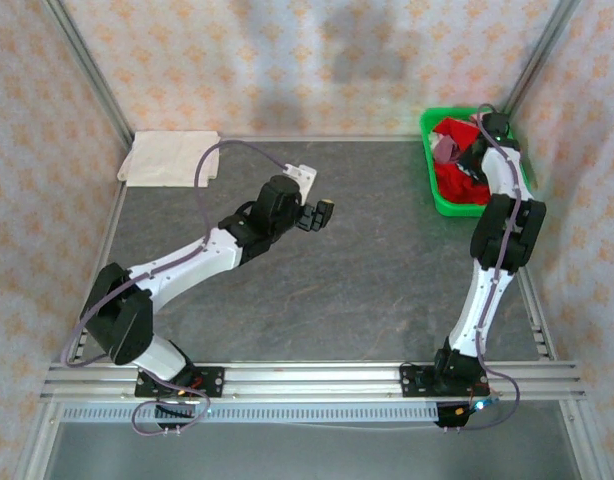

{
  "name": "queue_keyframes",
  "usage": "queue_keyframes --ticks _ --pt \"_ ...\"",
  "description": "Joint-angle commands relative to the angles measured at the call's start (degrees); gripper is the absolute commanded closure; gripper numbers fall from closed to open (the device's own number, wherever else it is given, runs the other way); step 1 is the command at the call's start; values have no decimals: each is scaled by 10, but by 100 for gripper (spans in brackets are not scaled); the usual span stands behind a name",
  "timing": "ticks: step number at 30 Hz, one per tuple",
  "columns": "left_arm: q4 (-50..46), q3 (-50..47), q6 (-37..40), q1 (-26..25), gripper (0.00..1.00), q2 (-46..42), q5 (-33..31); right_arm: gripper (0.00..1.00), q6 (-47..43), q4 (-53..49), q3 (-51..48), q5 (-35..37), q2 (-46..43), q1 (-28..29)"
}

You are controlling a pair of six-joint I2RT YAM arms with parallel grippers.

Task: Fold and stack the t-shirts

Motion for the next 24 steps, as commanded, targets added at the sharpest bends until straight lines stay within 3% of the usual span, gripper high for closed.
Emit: queue_keyframes --ticks 1,4,10,15,21,24 --pt "-8 -8 4 3 12 -20 -31 93 8 -9 6 -8 -51 2" --pt "-3 -9 5 4 12 -30 -42 100 12 -4 -8 -2 -110 1" --pt "29 -14 12 12 11 -74 -48 100 2 -30 32 7 -201 4" --pt "33 -9 11 24 11 -106 -42 100 -31 -108 166 35 -221 31" --pt "42 -25 9 36 10 -151 -35 100 -66 -214 427 54 -188 87" --pt "47 -37 7 42 10 -176 -26 100 -70 -203 456 44 -217 123"
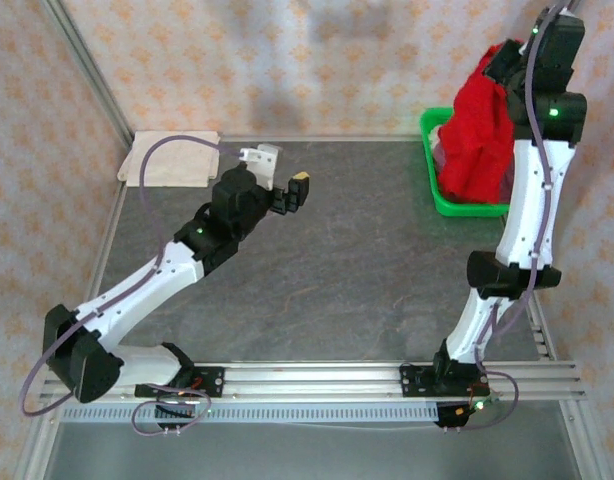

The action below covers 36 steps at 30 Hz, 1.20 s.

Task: Fold and stack the t-shirts

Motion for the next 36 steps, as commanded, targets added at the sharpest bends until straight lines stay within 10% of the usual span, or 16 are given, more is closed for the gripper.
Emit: queue_keyframes --ticks 1,15,23,31,36 --pt "25 -20 5 10 9 -36 7 100 -24 -17 18 -1 -43 35" --pt "22 -122 14 58 8 -209 0 100 -77 123 -180 -29 -172 356" --pt "9 -143 34 82 21 -190 35 100 48 223 -361 51 -119 346" --pt "5 -150 8 115 24 -50 68 54 125 169 -376 58 46 226" --pt "-13 -181 -18 114 23 -21 102 38 75 260 -551 52 -30 237"
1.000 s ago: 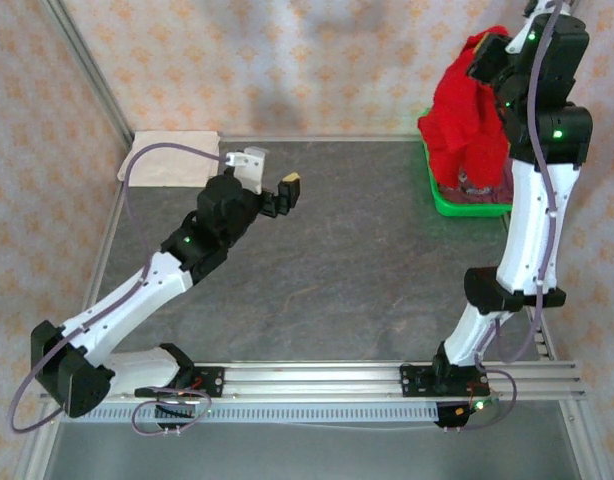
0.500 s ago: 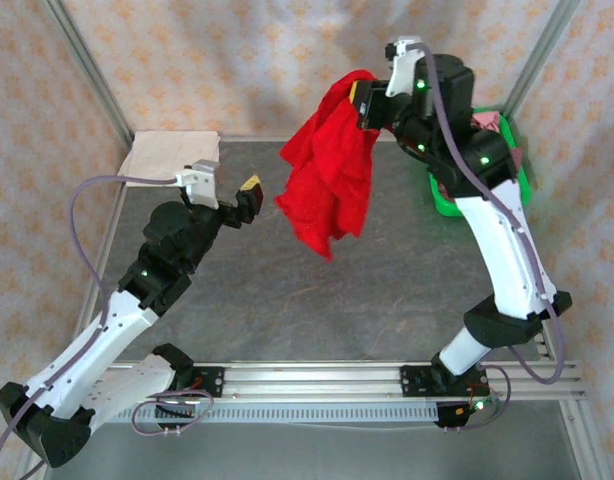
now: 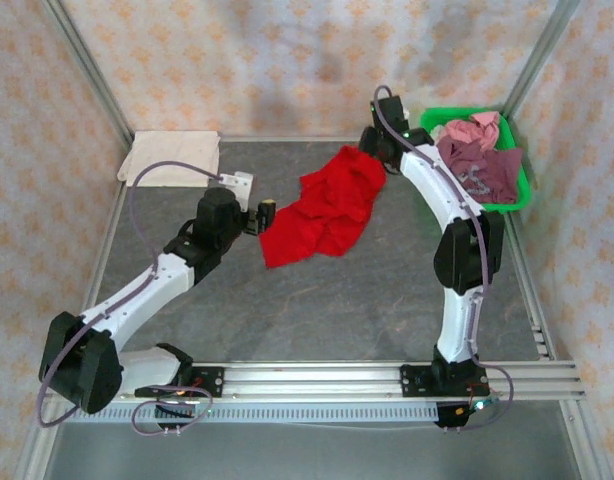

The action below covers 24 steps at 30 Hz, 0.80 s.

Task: Fold and stack the t-shirts

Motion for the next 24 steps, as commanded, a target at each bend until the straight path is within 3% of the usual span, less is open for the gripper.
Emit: queue_keyframes --ticks 1,6,13,17,22,24 --pt "-23 -28 -24 -1 22 3 42 37 -24 62 -88 -3 -99 25" --pt "-94 -48 -29 -34 23 46 31 39 -123 109 -214 -72 -129 54" --pt "-80 -70 -101 -44 33 123 53 40 -159 117 -207 -83 -58 92" --pt "-51 -78 -108 -45 35 155 54 37 -177 83 -121 -43 20 102" --pt "-11 -73 -115 -45 46 203 63 37 -189 10 13 11 140 103" --pt "3 -74 -118 -45 60 219 69 40 -187 -15 56 43 175 103"
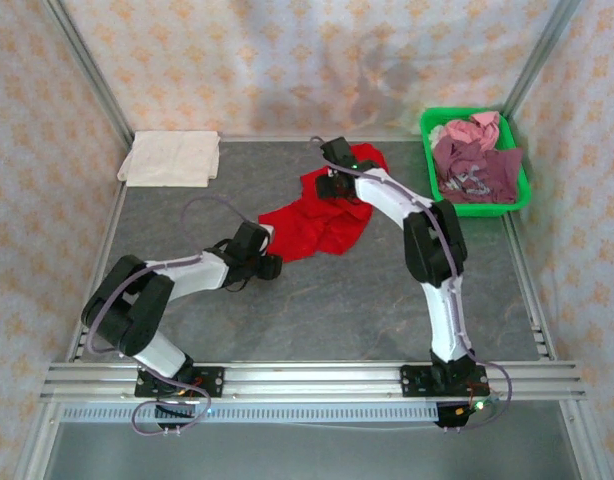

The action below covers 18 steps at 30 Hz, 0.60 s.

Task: Fold and stack the t-shirts

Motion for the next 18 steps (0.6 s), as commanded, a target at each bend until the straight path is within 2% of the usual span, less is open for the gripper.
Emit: queue_keyframes --ticks 1,2,4,6,8,12,18 --pt "40 -1 -13 -6 67 22 22 43 -12 -72 65 75 47 1" --pt "45 -2 -15 -6 70 25 21 46 -10 -83 79 83 57 1" --pt "46 0 -19 -6 83 25 13 59 -3 -94 91 95 63 0" --pt "36 4 -22 -5 97 20 -3 77 0 -84 79 102 58 0" --pt "25 9 -29 0 100 7 -14 90 9 -85 73 105 49 -2" --pt "10 4 -49 17 100 -64 -38 100 23 -75 39 114 -6 -5" --pt "-34 15 -41 61 100 -181 -81 100 39 1 -70 119 -151 -7"
